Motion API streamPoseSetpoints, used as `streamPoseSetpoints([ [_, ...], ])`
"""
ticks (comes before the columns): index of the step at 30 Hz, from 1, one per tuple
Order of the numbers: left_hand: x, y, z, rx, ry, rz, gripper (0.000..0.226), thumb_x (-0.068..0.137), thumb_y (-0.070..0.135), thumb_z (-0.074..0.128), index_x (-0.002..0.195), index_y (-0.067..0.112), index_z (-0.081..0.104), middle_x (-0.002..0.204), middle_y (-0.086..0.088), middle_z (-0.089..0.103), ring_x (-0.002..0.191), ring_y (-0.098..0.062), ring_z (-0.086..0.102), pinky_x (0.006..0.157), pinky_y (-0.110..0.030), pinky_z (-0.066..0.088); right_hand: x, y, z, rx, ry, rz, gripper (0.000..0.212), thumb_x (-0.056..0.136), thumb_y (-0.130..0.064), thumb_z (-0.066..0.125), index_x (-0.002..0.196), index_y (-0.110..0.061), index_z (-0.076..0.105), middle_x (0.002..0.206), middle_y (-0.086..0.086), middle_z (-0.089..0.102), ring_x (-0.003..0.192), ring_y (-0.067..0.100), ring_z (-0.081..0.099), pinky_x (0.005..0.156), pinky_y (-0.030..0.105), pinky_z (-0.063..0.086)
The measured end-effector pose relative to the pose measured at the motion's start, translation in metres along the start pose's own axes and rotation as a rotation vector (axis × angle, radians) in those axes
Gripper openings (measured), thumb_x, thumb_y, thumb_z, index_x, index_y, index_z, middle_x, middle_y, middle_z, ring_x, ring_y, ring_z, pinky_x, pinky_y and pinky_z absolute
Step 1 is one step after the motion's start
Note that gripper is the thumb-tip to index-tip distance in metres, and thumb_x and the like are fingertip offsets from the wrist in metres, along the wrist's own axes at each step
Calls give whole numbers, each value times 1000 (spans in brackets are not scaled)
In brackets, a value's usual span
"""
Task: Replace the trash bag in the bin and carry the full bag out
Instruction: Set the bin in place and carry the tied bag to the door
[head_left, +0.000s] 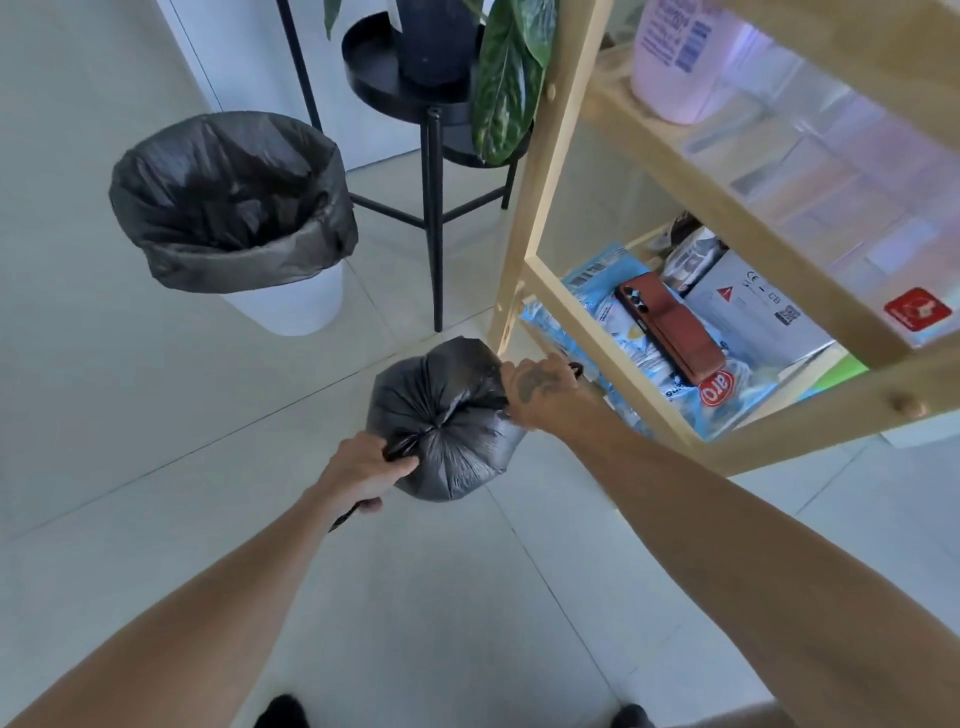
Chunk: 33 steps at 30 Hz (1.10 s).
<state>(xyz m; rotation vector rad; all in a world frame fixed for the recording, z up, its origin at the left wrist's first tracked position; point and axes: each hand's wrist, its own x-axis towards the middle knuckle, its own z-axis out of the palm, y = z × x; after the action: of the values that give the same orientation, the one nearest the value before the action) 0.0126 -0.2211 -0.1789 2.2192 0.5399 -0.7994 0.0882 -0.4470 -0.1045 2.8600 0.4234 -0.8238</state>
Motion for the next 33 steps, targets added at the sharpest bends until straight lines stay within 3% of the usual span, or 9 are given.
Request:
streamPoseSetpoints([
  [3, -17, 14, -7, 53, 70, 75, 37, 89, 30, 65, 60, 13, 49, 59, -5, 53, 54, -24, 49, 55, -28, 39, -11, 0, -5, 61, -11, 43, 38, 103, -27, 42, 135, -6, 46, 137, 16, 51, 123, 35, 52, 96, 40, 43],
  [5, -38, 30, -13, 103, 115, 145, 44, 92, 27, 61, 55, 15, 41, 56, -3, 47, 62, -27, 49, 58, -29, 36, -24, 1, -9, 175, -45, 41, 40, 101, -36, 44, 128, -8, 51, 129, 15, 55, 114, 35, 56, 83, 37, 42],
  [8, -86, 57, -33, 159, 125, 222, 47, 96, 25, 58, 53, 19, 38, 54, -1, 46, 67, -34, 56, 58, -32, 37, -69, 3, -31, 339, -31, 57, 39, 99, -38, 44, 120, -9, 58, 120, 16, 59, 108, 36, 58, 82, 38, 45],
  [15, -241, 125, -101, 300, 85, 266, 30, 95, 32, 62, 69, 17, 60, 80, -8, 67, 79, -33, 66, 67, -35, 52, -216, 16, -119, 568, -53, 99, 29, 95, -30, 48, 69, -18, 48, 82, 7, 56, 79, 26, 55, 66, 33, 41],
  [17, -286, 151, -123, 366, 64, 291, 24, 94, 32, 63, 79, 14, 68, 80, -8, 67, 83, -33, 67, 70, -35, 53, -265, 25, -150, 611, -69, 111, 28, 92, -27, 50, 67, -15, 52, 81, 9, 62, 78, 27, 59, 65, 34, 43],
  [20, -347, 191, -148, 418, -2, 324, 30, 90, 30, 65, 67, 13, 60, 62, -1, 56, 74, -29, 64, 67, -31, 49, -334, 37, -186, 675, -77, 139, 28, 90, -24, 52, 72, -6, 62, 78, 11, 67, 76, 29, 62, 68, 40, 50],
  [24, -412, 240, -163, 491, -101, 445, 45, 88, 29, 66, 56, 13, 40, 53, 0, 44, 63, -27, 52, 60, -30, 40, -424, 58, -223, 720, -40, 236, 33, 87, -28, 53, 57, -17, 47, 66, 5, 55, 68, 25, 52, 69, 40, 49],
  [30, -498, 338, -159, 627, -263, 673, 43, 85, 28, 61, 54, 14, 34, 55, -4, 36, 62, -29, 40, 58, -33, 32, -554, 112, -266, 837, 69, 448, 39, 89, -26, 54, 55, -13, 39, 54, 1, 40, 57, 20, 37, 54, 32, 32],
  [33, -539, 394, -138, 640, -326, 790, 45, 85, 25, 59, 52, 13, 30, 54, -3, 32, 61, -27, 38, 57, -33, 28, -620, 147, -271, 921, 138, 580, 37, 91, -27, 56, 59, -9, 51, 52, -1, 45, 53, 15, 37, 55, 31, 33],
])
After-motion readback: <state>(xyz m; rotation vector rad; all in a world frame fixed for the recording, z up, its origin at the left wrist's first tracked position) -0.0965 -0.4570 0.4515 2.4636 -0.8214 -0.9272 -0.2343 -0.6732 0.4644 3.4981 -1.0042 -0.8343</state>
